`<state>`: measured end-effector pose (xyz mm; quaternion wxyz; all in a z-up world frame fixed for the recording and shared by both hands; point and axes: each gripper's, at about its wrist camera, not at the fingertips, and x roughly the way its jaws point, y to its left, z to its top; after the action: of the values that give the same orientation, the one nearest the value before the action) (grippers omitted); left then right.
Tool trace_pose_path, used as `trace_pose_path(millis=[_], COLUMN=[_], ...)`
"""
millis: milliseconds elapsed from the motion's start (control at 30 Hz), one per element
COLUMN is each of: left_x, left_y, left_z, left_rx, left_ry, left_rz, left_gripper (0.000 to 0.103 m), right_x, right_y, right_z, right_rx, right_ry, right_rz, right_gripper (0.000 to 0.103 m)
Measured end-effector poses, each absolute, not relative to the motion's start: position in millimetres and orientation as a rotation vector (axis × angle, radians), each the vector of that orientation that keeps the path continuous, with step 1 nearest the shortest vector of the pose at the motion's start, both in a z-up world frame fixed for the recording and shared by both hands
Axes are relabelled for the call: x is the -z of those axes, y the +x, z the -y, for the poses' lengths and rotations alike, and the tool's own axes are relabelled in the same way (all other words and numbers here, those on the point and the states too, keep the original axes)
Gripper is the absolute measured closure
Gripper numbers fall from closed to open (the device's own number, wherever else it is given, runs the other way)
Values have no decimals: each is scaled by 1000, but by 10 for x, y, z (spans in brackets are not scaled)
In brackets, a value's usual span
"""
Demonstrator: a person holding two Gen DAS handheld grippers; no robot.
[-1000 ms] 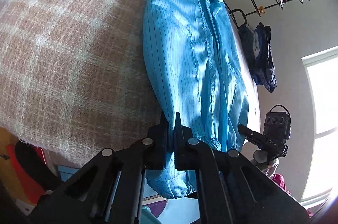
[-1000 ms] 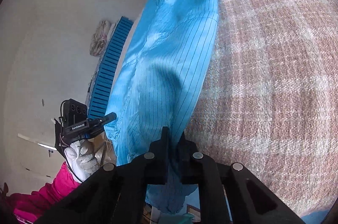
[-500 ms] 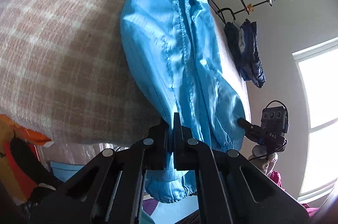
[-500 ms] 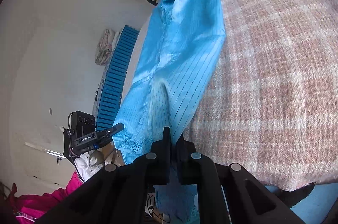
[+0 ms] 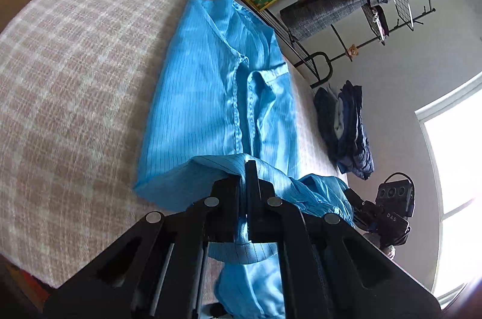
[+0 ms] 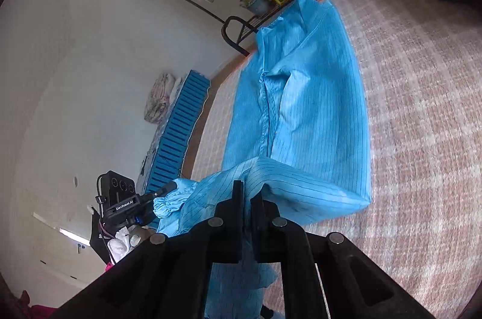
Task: Fold large clothes
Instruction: 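Lift the hem with both grippers and fold it toward the collar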
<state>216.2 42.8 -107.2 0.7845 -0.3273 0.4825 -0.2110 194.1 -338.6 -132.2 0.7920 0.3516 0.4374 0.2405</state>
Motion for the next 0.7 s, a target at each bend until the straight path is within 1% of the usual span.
trace_pose_path(millis=[133, 200, 367, 500, 533, 633, 667, 700], left_x=[1279, 1389, 1595, 1728, 1750, 1778, 1763, 1735], left_y=[2467, 2575, 2771, 2878, 2901, 2943, 2940, 2930], left_z=[-439, -423, -327, -324, -330, -350, -356, -365], left_rx=[425, 406, 362, 337, 328, 314, 319, 322], left_ry=[-733, -746, -732, -749, -746, -736, -733, -725], left_rz=[-1079, -1099, -1142, -1166, -1171, -1191, -1189, -1183], left_gripper=[103, 103, 103, 103, 103, 101, 98, 94], right_x=[1423, 1503, 1656, 1761, 1787, 1809, 1778, 1726], right_y=[2224, 2294, 2474, 2587, 2626, 2672, 2663, 2617], right_z=[3423, 3427, 3411, 3455, 3454, 3464, 3473, 3488], right_rx=[-466, -445, -380, -358, -364, -395, -398, -402], right_ry=[772, 736, 662, 669, 667, 678, 669, 657], right_rz=[-944, -970, -1022, -1062, -1075, -1090, -1086, -1076], right_gripper=[102, 102, 102, 101, 99, 87, 77, 70])
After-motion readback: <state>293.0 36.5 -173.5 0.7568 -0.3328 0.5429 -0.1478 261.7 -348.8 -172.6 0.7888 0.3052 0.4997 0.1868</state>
